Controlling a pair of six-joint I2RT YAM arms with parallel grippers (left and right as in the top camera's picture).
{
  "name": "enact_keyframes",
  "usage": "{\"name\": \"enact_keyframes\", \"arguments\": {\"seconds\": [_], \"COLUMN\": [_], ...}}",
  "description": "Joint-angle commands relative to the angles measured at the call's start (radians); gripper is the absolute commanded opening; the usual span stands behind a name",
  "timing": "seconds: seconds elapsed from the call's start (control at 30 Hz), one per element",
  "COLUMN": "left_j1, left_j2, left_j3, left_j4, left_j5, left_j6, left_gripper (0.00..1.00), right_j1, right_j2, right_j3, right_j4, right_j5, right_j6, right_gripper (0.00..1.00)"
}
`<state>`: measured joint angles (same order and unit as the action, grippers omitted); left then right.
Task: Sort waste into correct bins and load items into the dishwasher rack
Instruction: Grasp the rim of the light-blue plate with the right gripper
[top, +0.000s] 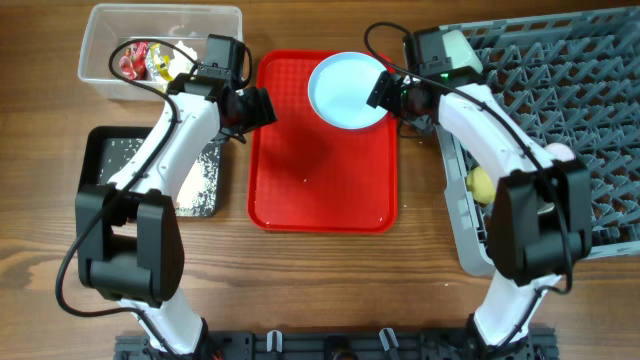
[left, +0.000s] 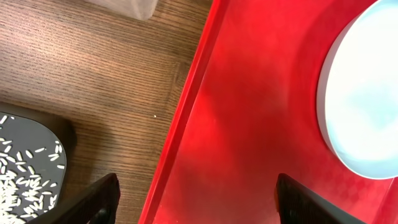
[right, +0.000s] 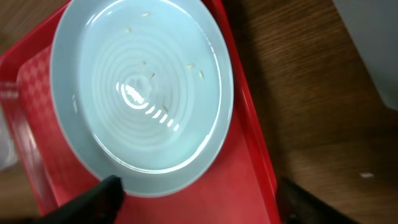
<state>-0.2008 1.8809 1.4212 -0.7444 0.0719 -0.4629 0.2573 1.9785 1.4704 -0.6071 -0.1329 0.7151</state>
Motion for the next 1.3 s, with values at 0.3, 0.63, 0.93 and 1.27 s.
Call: {"name": "enact_keyframes", "arguments": {"seconds": [0.3,0.63,0.93,1.27], "left_j1": [0.000,0.000,0.000,0.000], "left_j2": [-0.003,-0.003,-0.003,-0.003], "left_j3": [0.000,0.000,0.000,0.000], "left_j4": [-0.005,-0.005,-0.012,-0.016], "left_j5": [-0.010,-0.010,-0.010,-0.010], "left_j6": [-0.016,-0.017,-0.017,-0.017], "left_gripper": [0.80,0.81,0.81,0.85], "right_j1": [0.066,0.067,0.067,0.067], "right_j2": [0.123,0.152,0.192,0.191], "right_j3": [0.005,0.002,0.002,0.002], "right_j4": [0.066,0.076,0.073,0.068], "right_j5": [0.024,0.072,0.054,0.054], "right_j6": [0.081,0.099,0.097,0.052], "right_gripper": [0.58,0.33,0.21,0.04]}}
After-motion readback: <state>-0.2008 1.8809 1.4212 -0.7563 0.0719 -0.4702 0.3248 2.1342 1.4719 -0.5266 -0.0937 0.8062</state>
